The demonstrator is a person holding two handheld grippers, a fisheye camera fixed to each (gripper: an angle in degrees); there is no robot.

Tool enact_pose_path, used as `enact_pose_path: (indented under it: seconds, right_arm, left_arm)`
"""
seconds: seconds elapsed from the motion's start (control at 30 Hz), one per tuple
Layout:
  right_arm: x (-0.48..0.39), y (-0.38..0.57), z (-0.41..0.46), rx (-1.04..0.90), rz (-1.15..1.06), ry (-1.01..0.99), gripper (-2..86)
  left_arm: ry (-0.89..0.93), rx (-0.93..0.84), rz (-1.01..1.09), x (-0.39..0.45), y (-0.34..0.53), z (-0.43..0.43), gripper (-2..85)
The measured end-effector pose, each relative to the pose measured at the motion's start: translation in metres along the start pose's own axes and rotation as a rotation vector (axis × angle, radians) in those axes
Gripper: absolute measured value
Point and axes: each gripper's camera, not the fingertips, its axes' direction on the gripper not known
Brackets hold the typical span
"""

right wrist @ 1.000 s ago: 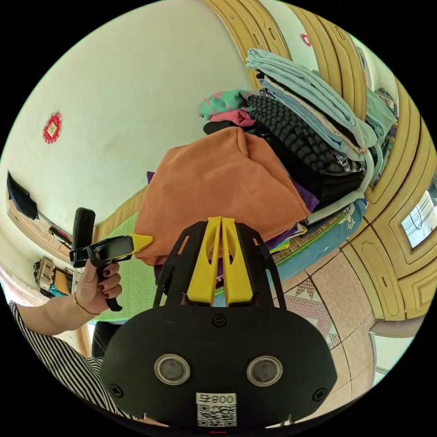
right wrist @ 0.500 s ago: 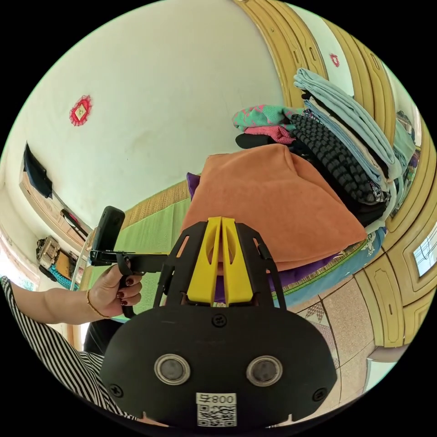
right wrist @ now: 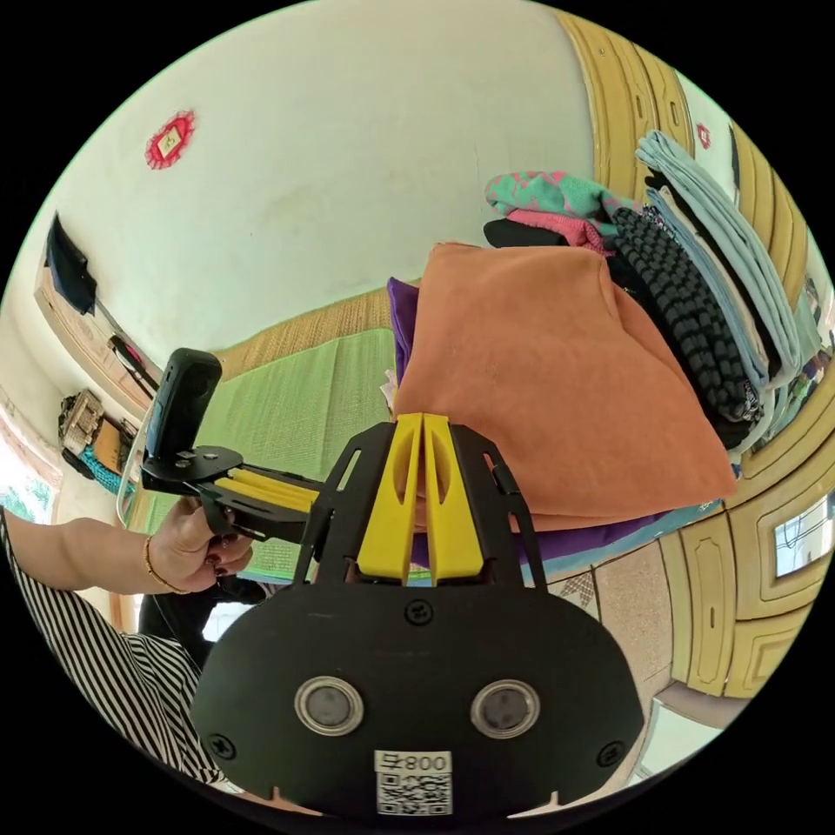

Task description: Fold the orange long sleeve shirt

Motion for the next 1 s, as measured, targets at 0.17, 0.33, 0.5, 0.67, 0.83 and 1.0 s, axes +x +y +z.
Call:
enact_pose_path:
  seconds: [0.17, 0.33, 0.5, 0.67, 0.83, 1.0]
  right_arm:
    - [-0.011, 0.016, -0.032, 0.06, 0.038, 0.0, 0.1]
    - [-0.044, 0.061, -0.084, 0.156, 0.028, -0.029, 0.0]
    - [-0.092, 0.115, -0.143, 0.286, -0.016, -0.098, 0.0]
    - [-0.156, 0.172, -0.238, 0.593, -0.095, -0.055, 0.1]
    - [-0.236, 0.215, -0.306, 0.795, -0.307, -0.041, 0.1]
    - [-0.295, 0.241, -0.33, 0.859, -0.475, -0.04, 0.3]
  left_arm:
    - [-0.048, 0.032, 0.015, 0.017, 0.079, -0.063, 0.2]
    - [-0.107, 0.109, 0.006, 0.048, 0.167, -0.131, 0.3]
    - [-0.273, 0.201, 0.074, 0.116, 0.241, -0.201, 0.3]
    - [-0.703, 0.429, 0.338, 0.256, 0.308, -0.279, 0.3]
    - [-0.967, 0.801, 0.54, 0.349, 0.376, -0.307, 0.7]
    - [-0.901, 0.888, 0.655, 0.393, 0.413, -0.317, 2.4]
